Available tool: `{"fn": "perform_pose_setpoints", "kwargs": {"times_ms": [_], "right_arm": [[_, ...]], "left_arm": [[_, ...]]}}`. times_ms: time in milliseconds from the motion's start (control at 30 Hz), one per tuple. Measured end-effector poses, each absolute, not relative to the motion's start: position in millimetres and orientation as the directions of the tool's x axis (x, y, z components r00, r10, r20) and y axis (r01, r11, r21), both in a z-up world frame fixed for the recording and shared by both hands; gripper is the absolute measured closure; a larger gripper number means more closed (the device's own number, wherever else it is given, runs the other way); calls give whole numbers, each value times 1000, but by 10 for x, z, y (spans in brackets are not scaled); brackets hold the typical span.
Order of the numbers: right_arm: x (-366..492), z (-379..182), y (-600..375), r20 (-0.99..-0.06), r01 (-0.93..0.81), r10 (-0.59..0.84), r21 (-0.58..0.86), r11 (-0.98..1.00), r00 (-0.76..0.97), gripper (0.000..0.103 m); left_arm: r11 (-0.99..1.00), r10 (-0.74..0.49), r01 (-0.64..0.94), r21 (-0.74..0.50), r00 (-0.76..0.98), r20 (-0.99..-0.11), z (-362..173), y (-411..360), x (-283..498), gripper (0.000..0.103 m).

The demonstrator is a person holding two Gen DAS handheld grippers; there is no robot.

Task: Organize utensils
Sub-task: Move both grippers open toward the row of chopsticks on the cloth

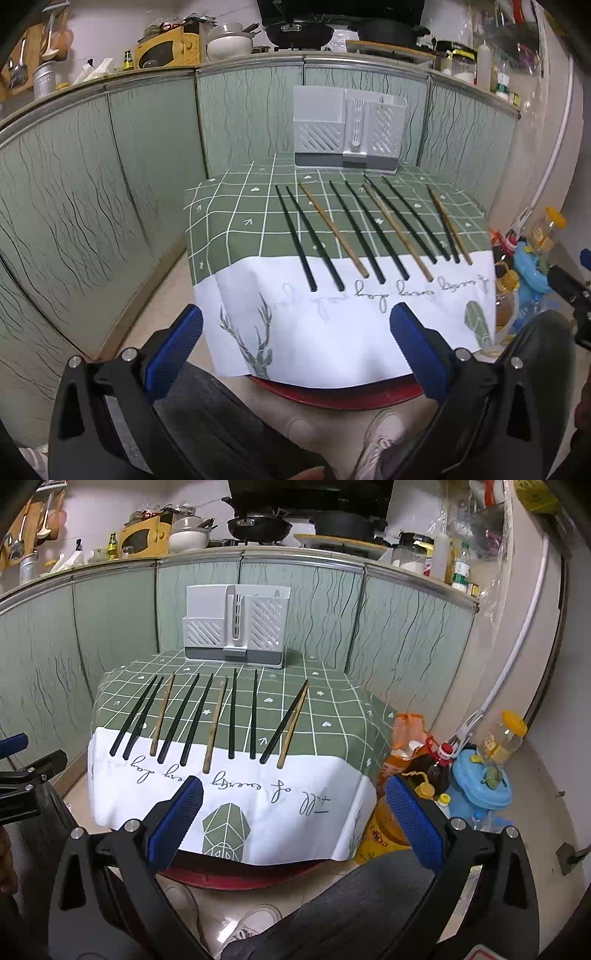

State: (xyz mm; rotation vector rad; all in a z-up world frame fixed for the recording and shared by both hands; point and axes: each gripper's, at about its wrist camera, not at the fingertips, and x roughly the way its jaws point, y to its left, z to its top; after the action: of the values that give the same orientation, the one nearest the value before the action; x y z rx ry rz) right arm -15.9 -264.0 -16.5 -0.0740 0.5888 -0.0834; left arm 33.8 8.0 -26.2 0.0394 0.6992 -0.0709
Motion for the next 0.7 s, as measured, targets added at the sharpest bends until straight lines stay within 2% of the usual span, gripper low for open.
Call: {"fn": "perform_pose_setpoints", "kwargs": {"times_ms": [233,700], "right_arm": [[-122,-212,-2598,-572,-21,-10,-47,999,820,8],[-105,-198,-2608,-561,-82,60,-13,997,826,8]], "left_arm": [[996,-76,93,-11,737,-671,-387,87,405,5],[994,-85,111,1,769,-634,-336,123,416,5]]}}
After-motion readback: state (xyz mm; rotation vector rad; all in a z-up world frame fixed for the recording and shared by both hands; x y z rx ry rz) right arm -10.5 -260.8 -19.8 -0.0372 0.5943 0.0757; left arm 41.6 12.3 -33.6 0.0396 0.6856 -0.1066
